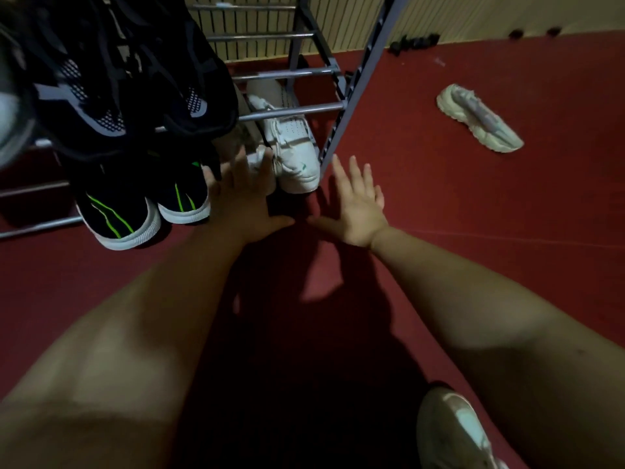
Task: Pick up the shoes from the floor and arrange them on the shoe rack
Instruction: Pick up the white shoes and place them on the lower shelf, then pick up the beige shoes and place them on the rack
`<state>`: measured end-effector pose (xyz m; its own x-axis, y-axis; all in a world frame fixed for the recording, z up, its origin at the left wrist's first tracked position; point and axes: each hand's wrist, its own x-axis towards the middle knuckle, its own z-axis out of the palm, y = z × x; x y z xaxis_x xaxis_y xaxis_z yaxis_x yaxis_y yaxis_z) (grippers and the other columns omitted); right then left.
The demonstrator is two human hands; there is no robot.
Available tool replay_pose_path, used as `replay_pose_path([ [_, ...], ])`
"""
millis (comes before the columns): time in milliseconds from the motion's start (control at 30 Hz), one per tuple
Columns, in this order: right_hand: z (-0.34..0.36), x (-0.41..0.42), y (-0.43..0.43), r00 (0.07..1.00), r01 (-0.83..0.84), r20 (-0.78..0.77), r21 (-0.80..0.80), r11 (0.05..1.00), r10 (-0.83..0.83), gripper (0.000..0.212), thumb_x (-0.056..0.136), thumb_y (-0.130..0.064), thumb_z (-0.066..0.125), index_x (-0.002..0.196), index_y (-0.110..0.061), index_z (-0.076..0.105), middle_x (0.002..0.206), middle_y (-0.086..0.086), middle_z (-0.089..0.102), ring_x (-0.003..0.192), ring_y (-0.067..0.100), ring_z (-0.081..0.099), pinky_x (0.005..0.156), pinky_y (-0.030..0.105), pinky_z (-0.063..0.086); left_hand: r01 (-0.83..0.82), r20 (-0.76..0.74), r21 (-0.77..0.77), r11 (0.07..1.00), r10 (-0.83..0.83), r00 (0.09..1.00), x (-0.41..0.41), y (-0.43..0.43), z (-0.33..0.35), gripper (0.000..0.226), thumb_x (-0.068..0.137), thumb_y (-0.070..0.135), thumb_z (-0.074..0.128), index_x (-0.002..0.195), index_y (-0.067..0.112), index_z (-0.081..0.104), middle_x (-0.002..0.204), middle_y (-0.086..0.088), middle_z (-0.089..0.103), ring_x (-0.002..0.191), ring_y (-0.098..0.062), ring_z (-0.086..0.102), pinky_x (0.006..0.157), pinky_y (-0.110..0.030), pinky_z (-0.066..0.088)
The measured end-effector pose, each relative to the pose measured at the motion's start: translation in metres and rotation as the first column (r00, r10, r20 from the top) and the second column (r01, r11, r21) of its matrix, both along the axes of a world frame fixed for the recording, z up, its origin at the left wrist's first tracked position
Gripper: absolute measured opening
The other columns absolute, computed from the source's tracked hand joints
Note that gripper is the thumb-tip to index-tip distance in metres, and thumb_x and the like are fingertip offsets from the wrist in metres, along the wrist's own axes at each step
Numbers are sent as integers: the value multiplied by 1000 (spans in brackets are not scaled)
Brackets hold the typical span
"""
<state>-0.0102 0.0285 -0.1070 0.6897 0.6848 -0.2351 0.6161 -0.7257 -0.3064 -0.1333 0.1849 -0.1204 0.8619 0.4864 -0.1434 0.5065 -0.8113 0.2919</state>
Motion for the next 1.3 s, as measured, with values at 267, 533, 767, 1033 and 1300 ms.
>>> replay_pose_path([
  [267, 87, 22, -85, 965, 115, 260, -331, 937, -27, 108, 77, -62, 62, 148, -37, -15, 159, 4, -18, 145, 29, -20, 116, 54, -3, 205, -120, -85, 975, -214, 969, 13, -64, 50, 112, 73, 75, 52, 148, 30, -18, 156, -14, -23, 141, -38, -23, 110, -58, -12],
  [533, 90, 50, -116, 951, 264, 244, -318, 911, -191, 105, 80, -61, 61, 148, -38, -17, 158, 4, -21, 144, 26, -24, 116, 52, -7, 305, -4, -208, 929, -313, 950, 43, -100, 89, 107, 78, 68, 54, 146, 33, -22, 155, -10, -26, 142, -32, -24, 116, -52, -9],
  [767, 57, 152, -135, 972, 203, 174, -302, 931, -156, 106, 80, -59, 61, 147, -38, -17, 158, 4, -22, 144, 26, -23, 116, 53, -6, 300, 35, -168, 939, -299, 954, 118, -128, 92, 108, 77, 63, 59, 147, 34, -19, 157, -10, -21, 143, -32, -20, 116, -49, -8],
  [1033, 31, 315, -191, 982, 189, 65, -238, 953, -178, 107, 80, -58, 63, 148, -35, -17, 158, 7, -20, 145, 32, -18, 116, 54, -3, 205, -100, -106, 973, -215, 971, 265, -171, 87, 106, 79, 59, 59, 149, 28, -14, 158, -14, -14, 144, -36, -14, 116, -52, -1],
  [1300, -12, 437, -204, 977, 203, -21, -242, 949, -214, 112, 77, -60, 64, 149, -31, -17, 159, 11, -17, 145, 36, -14, 118, 53, 2, 135, -171, -64, 989, -144, 975, 374, -195, 77, 107, 77, 61, 62, 149, 32, -12, 159, -10, -12, 145, -32, -14, 115, -49, -2],
])
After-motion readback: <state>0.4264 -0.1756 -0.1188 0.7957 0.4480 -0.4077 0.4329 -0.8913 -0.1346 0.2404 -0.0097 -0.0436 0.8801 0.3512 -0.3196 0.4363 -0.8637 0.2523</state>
